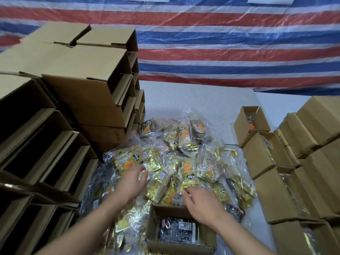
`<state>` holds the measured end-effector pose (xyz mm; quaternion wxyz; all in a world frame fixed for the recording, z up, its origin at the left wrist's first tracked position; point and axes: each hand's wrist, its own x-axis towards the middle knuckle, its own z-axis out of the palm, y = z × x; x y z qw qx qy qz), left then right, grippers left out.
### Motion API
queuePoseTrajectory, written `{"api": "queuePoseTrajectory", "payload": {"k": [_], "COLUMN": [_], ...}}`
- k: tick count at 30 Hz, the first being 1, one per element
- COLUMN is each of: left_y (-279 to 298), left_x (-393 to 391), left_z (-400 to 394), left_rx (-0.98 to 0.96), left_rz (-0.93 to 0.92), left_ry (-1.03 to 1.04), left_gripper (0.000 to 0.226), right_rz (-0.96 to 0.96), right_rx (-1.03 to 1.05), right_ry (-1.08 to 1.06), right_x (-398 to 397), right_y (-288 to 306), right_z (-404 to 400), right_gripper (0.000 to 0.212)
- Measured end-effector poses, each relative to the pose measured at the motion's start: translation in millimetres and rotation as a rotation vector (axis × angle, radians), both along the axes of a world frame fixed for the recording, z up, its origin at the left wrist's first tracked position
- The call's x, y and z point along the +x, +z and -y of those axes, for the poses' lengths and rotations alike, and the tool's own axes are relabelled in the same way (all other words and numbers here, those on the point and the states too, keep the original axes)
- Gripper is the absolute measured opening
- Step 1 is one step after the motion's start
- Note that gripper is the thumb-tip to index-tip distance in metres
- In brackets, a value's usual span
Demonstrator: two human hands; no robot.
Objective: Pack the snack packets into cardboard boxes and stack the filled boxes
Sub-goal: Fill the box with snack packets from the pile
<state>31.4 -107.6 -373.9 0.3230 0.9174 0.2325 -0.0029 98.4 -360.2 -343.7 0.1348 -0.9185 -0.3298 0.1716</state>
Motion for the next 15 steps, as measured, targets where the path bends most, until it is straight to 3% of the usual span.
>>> {"api": "queuePoseTrajectory", "payload": {"k": [3, 7, 11, 15], "left_y": [5, 7, -12, -30], "left_x": [35, 59, 60, 58], "left_z": [-27, -54, -72, -88], "left_rx": [0.392, 0.726, 0.787, 0.673], "left_rz": [-0.200, -0.443, -0.560, -0.533], "left_ry": [-0.041, -0.001, 0.086, 0.137], "left_gripper": [0.052, 0.064, 0.068, 0.097], "right_rz": [-0.001, 0.000, -0.019, -0.053], "right_rx": [0.021, 0.035, 0.061, 0.073], "right_ry": [-0.027, -0.055, -0.104, -0.125], "right_x": [2, 5, 7, 7], "right_y": [5, 9, 10, 10], "right_z": [0, -1, -2, -4], "right_gripper": [0.045, 0.045, 0.046, 0.048]}}
